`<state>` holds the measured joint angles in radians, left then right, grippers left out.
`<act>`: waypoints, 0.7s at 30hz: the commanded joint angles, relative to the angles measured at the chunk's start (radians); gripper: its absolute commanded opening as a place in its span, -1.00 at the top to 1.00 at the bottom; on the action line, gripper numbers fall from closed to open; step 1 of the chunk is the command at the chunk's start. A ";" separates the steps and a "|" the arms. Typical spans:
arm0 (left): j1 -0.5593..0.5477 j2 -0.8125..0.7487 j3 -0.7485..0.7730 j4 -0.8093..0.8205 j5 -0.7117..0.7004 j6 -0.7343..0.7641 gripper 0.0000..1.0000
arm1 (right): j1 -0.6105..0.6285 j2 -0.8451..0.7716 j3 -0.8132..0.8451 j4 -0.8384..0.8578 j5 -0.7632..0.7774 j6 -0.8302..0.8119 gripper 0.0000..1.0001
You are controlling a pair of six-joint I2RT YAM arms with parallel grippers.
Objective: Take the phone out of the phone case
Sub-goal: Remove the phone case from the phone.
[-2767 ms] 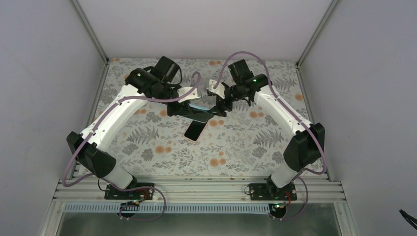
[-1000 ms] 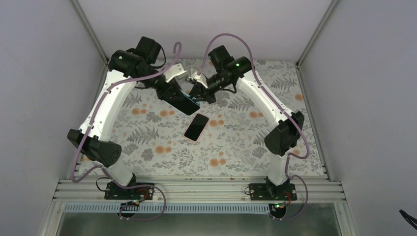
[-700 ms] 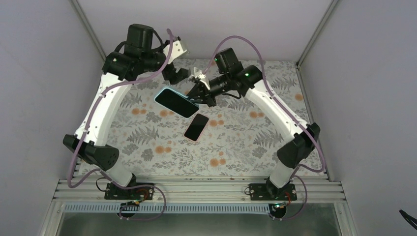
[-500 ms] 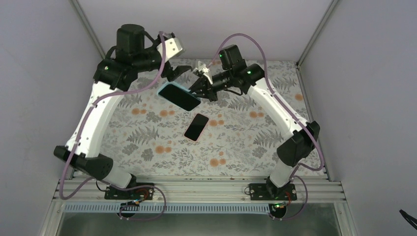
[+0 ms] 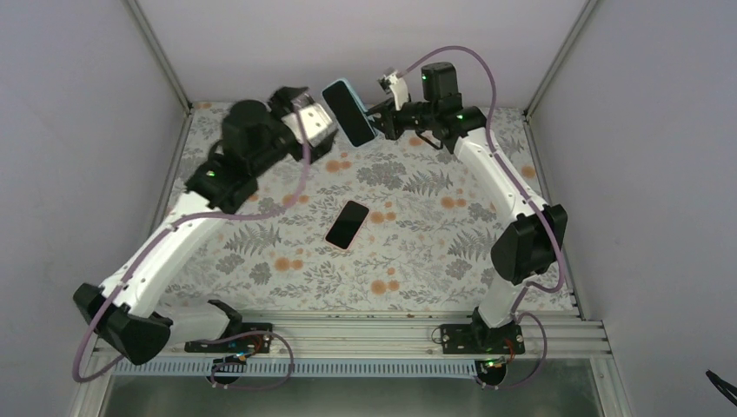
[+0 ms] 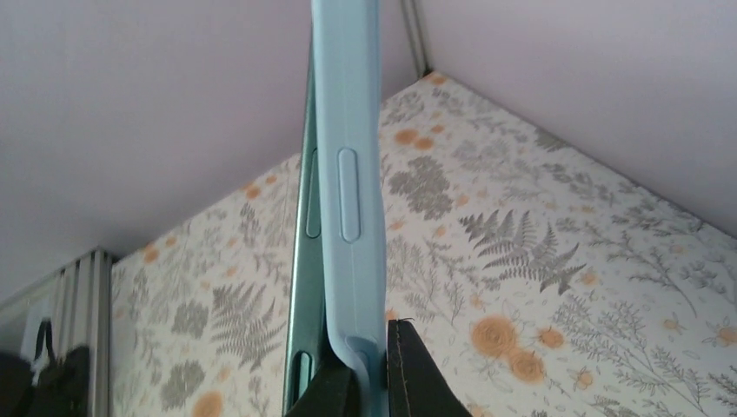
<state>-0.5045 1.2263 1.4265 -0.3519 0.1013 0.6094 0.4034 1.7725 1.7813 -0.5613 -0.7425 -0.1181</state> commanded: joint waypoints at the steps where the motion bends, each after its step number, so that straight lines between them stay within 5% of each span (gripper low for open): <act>1: -0.101 0.037 -0.163 0.304 -0.233 0.041 -1.00 | 0.011 -0.047 0.056 0.220 0.119 0.216 0.94; 7: -0.193 0.101 -0.257 0.559 -0.325 0.064 -1.00 | 0.012 0.001 0.150 0.203 0.298 0.284 0.94; 21: -0.200 0.291 -0.090 0.617 -0.304 -0.043 -1.00 | 0.012 -0.027 0.133 0.212 0.352 0.284 0.94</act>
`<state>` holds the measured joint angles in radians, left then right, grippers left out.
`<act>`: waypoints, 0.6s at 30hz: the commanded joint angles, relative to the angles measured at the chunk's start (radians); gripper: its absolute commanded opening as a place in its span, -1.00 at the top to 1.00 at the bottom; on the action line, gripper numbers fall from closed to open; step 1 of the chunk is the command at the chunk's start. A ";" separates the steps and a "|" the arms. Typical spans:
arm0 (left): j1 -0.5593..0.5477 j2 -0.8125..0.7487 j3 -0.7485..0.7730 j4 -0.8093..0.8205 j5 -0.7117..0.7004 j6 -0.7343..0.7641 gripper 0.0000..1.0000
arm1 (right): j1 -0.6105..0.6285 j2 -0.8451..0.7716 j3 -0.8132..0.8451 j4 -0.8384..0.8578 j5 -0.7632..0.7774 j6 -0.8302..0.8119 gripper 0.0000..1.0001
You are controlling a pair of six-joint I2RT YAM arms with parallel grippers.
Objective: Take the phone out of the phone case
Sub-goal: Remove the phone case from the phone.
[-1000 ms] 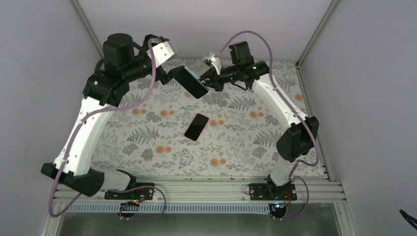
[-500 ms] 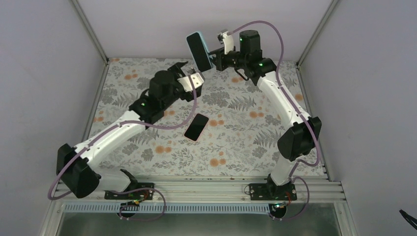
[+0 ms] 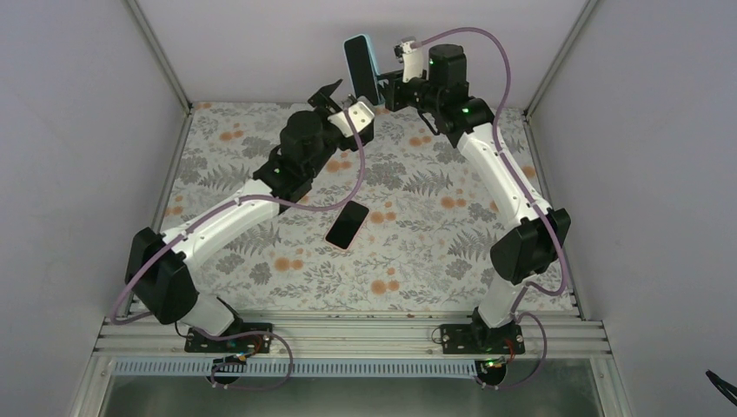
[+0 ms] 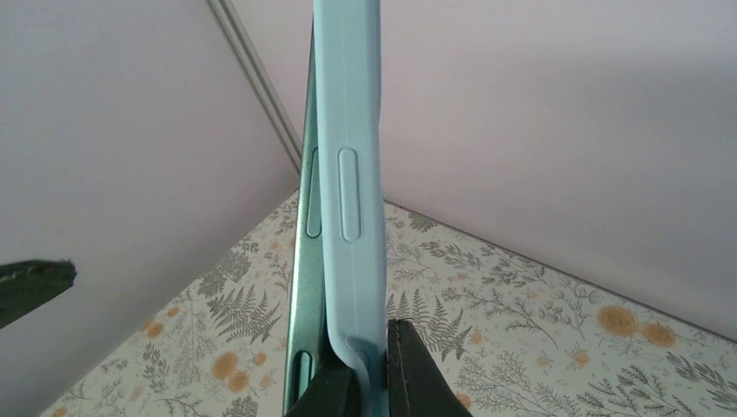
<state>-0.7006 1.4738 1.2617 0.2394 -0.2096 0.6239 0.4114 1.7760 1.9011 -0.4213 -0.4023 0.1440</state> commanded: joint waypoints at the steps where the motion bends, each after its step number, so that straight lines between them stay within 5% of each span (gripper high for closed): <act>1: -0.003 0.057 0.095 0.017 0.010 -0.066 -1.00 | 0.004 -0.034 0.011 0.072 0.010 0.022 0.93; 18: -0.004 0.154 0.195 -0.006 -0.016 -0.091 -1.00 | 0.010 -0.070 -0.002 0.078 0.002 0.023 0.93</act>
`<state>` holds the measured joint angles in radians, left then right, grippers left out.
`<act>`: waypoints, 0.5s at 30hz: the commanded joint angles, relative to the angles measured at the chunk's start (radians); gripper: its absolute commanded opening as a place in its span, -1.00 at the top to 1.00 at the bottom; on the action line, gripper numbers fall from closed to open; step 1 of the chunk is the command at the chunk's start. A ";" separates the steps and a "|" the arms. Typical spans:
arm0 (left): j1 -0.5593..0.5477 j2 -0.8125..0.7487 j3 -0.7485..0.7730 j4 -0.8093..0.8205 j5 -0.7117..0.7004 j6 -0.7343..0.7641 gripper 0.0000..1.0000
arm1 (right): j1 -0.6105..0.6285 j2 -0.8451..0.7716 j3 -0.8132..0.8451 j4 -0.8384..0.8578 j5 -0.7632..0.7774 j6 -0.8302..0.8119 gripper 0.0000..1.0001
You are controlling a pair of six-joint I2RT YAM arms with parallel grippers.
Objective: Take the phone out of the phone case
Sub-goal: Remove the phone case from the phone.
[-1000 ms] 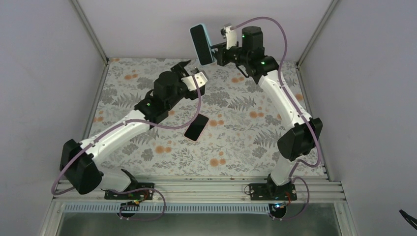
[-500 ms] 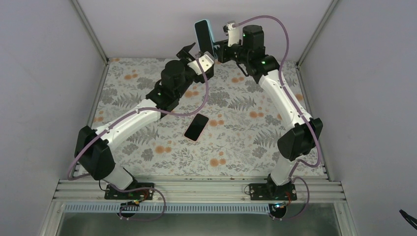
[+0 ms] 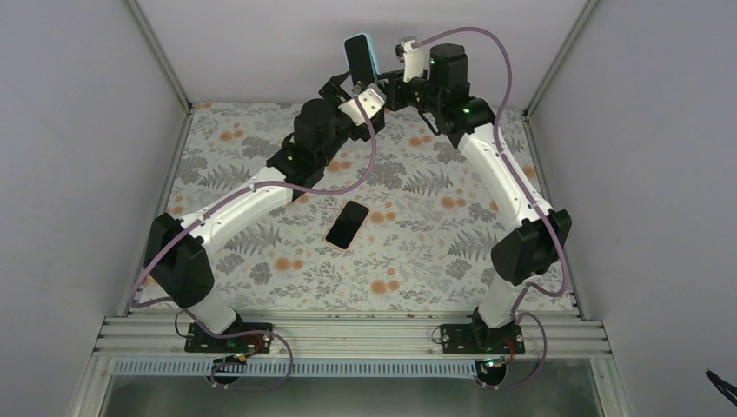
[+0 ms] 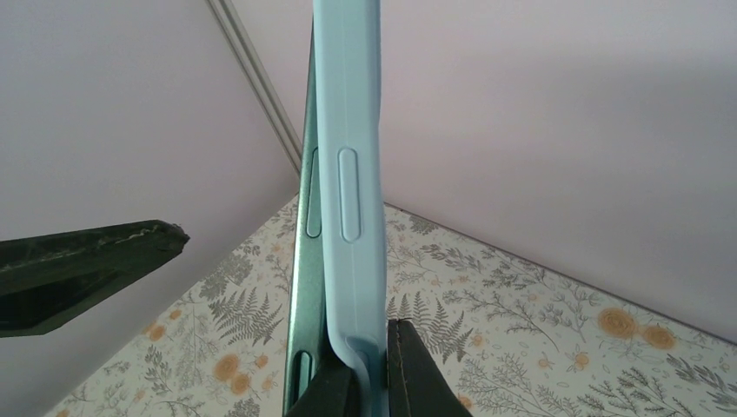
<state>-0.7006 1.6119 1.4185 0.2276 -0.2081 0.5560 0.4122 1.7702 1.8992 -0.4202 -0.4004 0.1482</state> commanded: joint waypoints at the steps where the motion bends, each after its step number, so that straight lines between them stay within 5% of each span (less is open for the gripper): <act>1: -0.004 0.019 0.038 0.011 -0.028 -0.023 -0.98 | 0.010 -0.068 -0.002 0.078 0.000 0.019 0.94; 8: -0.016 0.015 -0.061 0.216 -0.228 0.044 -0.87 | 0.010 -0.089 -0.026 0.081 -0.001 0.031 0.94; 15: -0.071 0.173 -0.181 1.054 -0.484 0.577 -0.85 | 0.011 -0.074 -0.065 0.084 -0.170 0.068 0.94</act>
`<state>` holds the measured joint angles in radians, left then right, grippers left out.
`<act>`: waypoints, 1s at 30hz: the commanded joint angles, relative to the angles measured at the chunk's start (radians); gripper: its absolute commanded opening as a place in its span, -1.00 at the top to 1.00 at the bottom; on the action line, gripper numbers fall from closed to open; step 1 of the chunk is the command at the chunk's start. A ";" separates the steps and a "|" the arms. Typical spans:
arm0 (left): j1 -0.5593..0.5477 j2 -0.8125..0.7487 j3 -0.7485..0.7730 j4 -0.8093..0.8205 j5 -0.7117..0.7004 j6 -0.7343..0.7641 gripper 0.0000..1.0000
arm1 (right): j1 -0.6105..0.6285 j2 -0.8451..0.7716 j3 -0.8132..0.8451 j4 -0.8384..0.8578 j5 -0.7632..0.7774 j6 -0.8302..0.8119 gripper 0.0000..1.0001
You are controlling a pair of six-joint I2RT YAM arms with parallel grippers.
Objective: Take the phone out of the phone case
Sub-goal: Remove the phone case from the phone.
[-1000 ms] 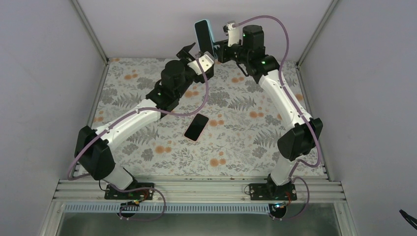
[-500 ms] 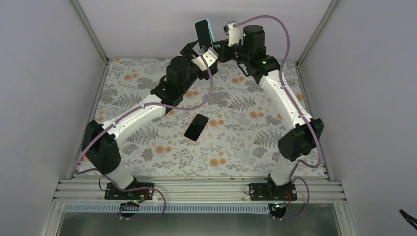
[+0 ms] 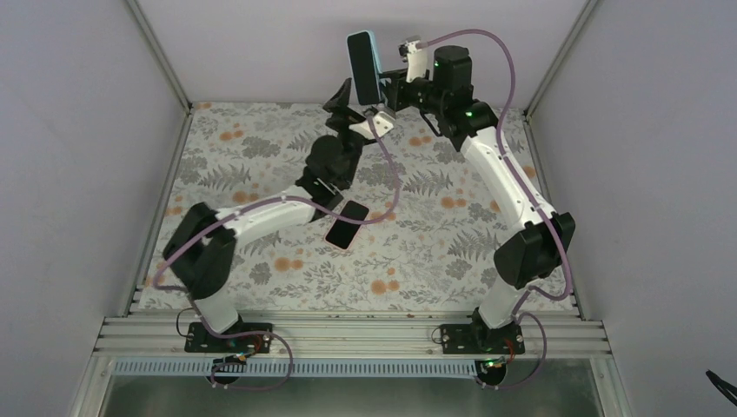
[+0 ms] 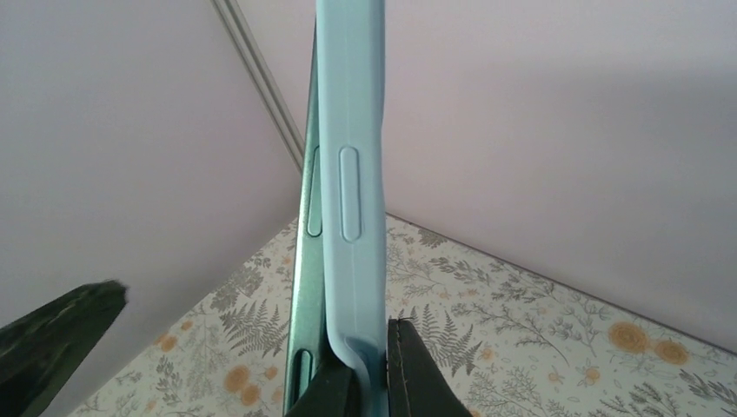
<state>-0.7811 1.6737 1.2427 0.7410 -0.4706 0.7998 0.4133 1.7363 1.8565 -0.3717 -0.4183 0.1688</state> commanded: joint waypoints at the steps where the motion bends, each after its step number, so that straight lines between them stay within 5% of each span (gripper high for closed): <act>1: 0.009 0.143 0.019 0.613 -0.242 0.382 -0.85 | 0.010 -0.040 -0.035 0.041 -0.177 0.052 0.94; 5: 0.014 0.221 0.085 0.847 -0.255 0.506 -0.76 | 0.012 -0.055 -0.088 0.048 -0.202 0.033 0.94; 13: 0.042 0.274 0.126 0.912 -0.251 0.566 -0.48 | 0.010 -0.066 -0.117 -0.031 -0.368 -0.057 0.94; 22: 0.042 0.284 0.138 0.959 -0.217 0.584 0.27 | 0.007 -0.115 -0.161 -0.129 -0.417 -0.133 0.94; 30: 0.029 0.258 0.113 0.923 -0.220 0.560 0.95 | -0.006 -0.114 -0.164 -0.113 -0.207 -0.146 0.94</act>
<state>-0.8280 1.9835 1.3109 1.5349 -0.5591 1.3510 0.4049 1.6535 1.7382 -0.2577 -0.5961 0.1013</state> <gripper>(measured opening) 0.071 0.061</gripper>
